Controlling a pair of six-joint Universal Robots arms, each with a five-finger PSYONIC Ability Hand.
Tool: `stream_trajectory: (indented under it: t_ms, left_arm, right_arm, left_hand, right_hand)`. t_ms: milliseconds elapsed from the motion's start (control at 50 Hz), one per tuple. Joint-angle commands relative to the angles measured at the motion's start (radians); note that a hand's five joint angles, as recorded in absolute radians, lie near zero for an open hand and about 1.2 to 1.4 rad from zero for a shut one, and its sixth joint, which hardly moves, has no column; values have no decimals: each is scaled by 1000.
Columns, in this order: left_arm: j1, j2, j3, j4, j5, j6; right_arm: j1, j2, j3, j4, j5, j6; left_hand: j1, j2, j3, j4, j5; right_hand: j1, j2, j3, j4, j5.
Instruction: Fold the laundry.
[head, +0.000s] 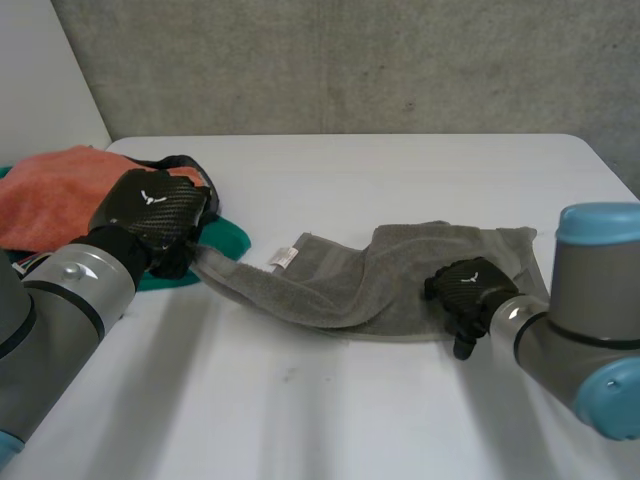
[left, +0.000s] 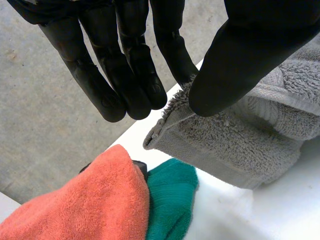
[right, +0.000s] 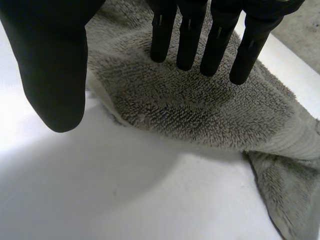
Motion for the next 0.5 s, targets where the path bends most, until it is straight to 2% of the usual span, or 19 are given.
stream_trajectory:
  t_ms: [20, 60, 80, 100, 240, 320, 380, 400, 500]
  left_arm:
    - [9, 0, 0, 0, 1, 0]
    - [9, 0, 1, 0, 1, 0]
    - [9, 0, 0, 0, 1, 0]
    - [9, 1, 1, 0, 1, 0]
    - [4, 16, 0, -12, 1, 0]
    - [-3, 38, 0, -64, 4, 5]
    - [-8, 47, 8, -103, 11, 11]
    - [-9, 53, 15, -130, 15, 21]
    - [-19, 46, 46, -218, 24, 61]
  right_arm:
    - [16, 90, -13, -165, 63, 14]
    - [13, 93, -8, -205, 72, 14]
    - [10, 92, -6, -223, 78, 14]
    - [6, 86, 0, -255, 80, 17]
    - [-30, -14, 26, -251, 58, 45]
    - [-66, -182, 3, -113, 20, 30]
    - [-106, -300, -71, 86, -44, -21]
    - [-135, -334, -121, 208, -78, -62]
    - [-221, -293, -252, 597, -137, -193]
  left_hand:
    - [275, 203, 212, 201, 219]
    - [275, 203, 212, 201, 219]
    - [275, 203, 212, 201, 219]
    - [275, 203, 212, 201, 219]
    - [275, 203, 212, 201, 219]
    - [275, 203, 212, 201, 219]
    - [275, 203, 212, 201, 219]
    - [275, 203, 212, 201, 219]
    - [275, 203, 212, 201, 219]
  right_hand:
    - [335, 359, 333, 326, 322]
    - [634, 658, 633, 625, 622]
    - [865, 889, 864, 857, 853]
    - [941, 965, 939, 932, 929]
    - [941, 966, 940, 933, 929]
    - [941, 966, 940, 933, 929]
    - [941, 966, 940, 933, 929]
    - [941, 966, 940, 933, 929]
    - [941, 966, 940, 933, 929]
